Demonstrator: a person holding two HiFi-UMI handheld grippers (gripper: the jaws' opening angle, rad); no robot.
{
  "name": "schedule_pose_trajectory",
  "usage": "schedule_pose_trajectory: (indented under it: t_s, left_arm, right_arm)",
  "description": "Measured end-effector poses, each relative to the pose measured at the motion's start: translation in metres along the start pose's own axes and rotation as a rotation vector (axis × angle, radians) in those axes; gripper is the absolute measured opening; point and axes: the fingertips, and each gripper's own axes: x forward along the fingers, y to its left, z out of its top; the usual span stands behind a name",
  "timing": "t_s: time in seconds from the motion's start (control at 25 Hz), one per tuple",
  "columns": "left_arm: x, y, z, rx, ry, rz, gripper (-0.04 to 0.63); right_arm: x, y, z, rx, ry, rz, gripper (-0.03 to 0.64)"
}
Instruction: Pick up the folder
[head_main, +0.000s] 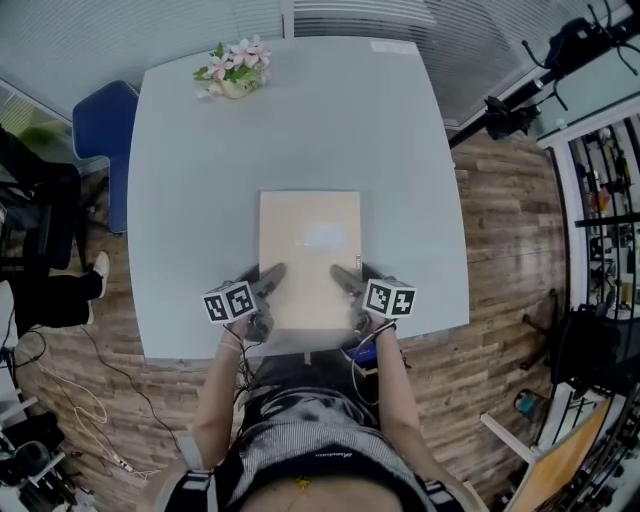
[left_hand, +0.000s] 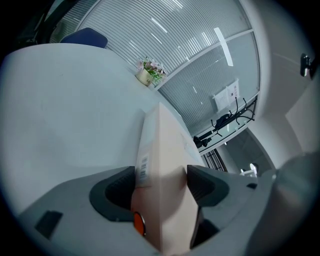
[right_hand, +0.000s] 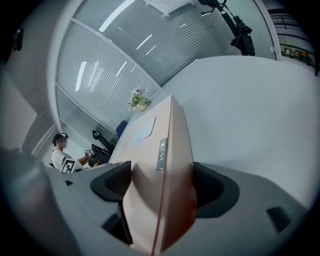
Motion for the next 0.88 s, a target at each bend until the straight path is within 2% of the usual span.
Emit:
schedule_pose_trajectory:
  t_s: [0.2,0.32,0.48,0.88]
  left_arm:
    - [0.001,-0.001,-0.003,-0.006,0.005,-0.007,0.307]
    - [-0.003,0.004,0.006,0.027,-0.016,0.040,0.307]
    - [0.003,0.000,-0.005,-0.022,0.008,-0.028,0.307]
    - [0.003,0.002,-0.005,-0.020,-0.001,-0.033,0.307]
  right_arm:
    - [0.000,-0.006,0.002,-0.015,-0.006,-0.025,0.388]
    - [0.002,-0.003,0.000,-0.001,-0.013,0.004,0.390]
    - [0.002,-0.003,-0.001,0.003,-0.015,0.009,0.391]
    - [0.004,-0.003,-0.001,-0.003,-0.020,0.010,0.391]
